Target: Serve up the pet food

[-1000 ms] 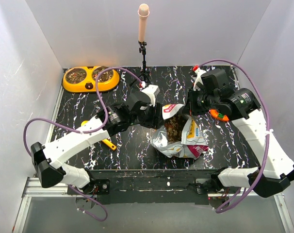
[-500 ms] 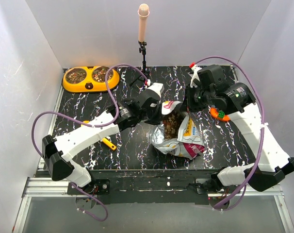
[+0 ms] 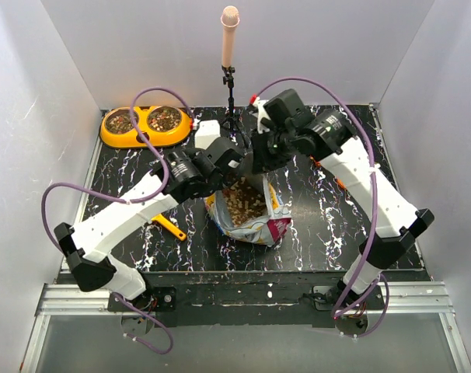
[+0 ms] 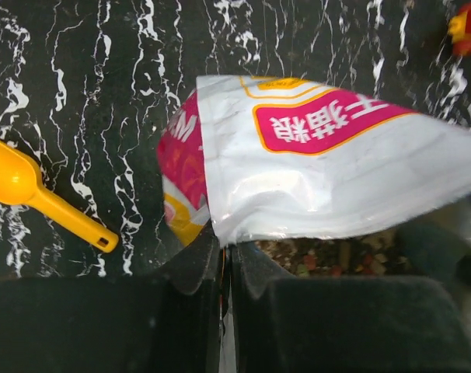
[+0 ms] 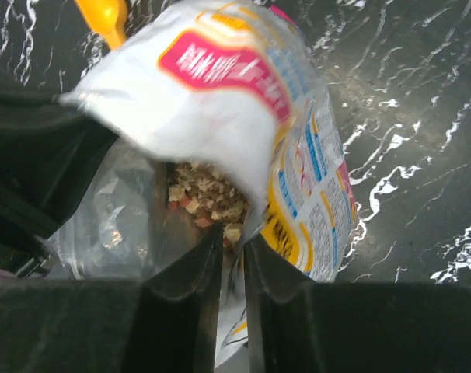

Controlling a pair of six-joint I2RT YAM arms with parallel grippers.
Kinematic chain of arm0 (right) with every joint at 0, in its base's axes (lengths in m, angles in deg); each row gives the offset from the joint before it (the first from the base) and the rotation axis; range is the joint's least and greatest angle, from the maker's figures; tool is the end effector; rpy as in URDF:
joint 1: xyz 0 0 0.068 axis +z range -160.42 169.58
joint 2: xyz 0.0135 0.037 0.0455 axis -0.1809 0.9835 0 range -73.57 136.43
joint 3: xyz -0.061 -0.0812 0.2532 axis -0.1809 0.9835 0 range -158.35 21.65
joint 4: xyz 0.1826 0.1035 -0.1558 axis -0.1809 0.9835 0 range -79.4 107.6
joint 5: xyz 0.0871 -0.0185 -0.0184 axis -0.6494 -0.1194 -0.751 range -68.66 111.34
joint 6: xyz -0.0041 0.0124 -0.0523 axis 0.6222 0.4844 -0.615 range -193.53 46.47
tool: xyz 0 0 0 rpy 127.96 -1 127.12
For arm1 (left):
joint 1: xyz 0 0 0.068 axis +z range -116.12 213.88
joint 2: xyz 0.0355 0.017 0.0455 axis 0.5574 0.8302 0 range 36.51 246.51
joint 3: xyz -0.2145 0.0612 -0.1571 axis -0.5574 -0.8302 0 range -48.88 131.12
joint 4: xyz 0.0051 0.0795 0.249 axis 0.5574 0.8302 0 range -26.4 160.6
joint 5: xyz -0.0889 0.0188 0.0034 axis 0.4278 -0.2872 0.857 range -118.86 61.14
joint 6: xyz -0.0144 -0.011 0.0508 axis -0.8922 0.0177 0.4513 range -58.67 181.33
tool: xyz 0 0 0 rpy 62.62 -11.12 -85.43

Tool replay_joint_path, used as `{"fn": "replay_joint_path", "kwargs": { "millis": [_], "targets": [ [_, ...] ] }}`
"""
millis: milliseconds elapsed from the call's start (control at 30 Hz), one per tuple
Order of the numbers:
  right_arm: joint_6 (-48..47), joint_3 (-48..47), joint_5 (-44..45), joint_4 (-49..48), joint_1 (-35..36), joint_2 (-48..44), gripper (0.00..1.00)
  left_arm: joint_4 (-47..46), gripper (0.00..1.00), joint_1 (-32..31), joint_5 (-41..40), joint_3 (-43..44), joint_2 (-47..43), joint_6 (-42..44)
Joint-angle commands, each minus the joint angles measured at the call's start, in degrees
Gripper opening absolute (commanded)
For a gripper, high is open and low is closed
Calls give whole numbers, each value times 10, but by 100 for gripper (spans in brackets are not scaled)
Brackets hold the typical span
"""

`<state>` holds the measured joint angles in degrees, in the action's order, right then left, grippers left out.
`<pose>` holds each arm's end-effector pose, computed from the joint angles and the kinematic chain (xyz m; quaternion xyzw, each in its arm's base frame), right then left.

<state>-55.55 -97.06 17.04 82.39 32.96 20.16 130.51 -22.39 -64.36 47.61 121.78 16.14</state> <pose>0.2227 0.2140 0.4550 -0.2177 0.9034 0.2176 0.2985 0.1754 -0.2254 0.3981 -0.0017 0.9145 -0.0331 0.4033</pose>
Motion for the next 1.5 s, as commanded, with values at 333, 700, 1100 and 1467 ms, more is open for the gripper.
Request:
{"fn": "replay_joint_path", "kwargs": {
  "millis": [333, 700, 1100, 1467],
  "targets": [
    [-16, 158, 72, -54, 90, -121, 58, -36, 0, 0, -103, 31, -101, -193],
    [-86, 263, 153, -56, 91, -200, 37, 12, 0, 1, -148, 65, -84, -213],
    [-140, 225, 25, -75, 93, -228, 40, 64, 0, 4, -191, 131, -37, -191],
    [-220, 339, 23, -174, 103, -307, 76, 47, 0, 9, -177, 137, -29, -166]
  ]
}}
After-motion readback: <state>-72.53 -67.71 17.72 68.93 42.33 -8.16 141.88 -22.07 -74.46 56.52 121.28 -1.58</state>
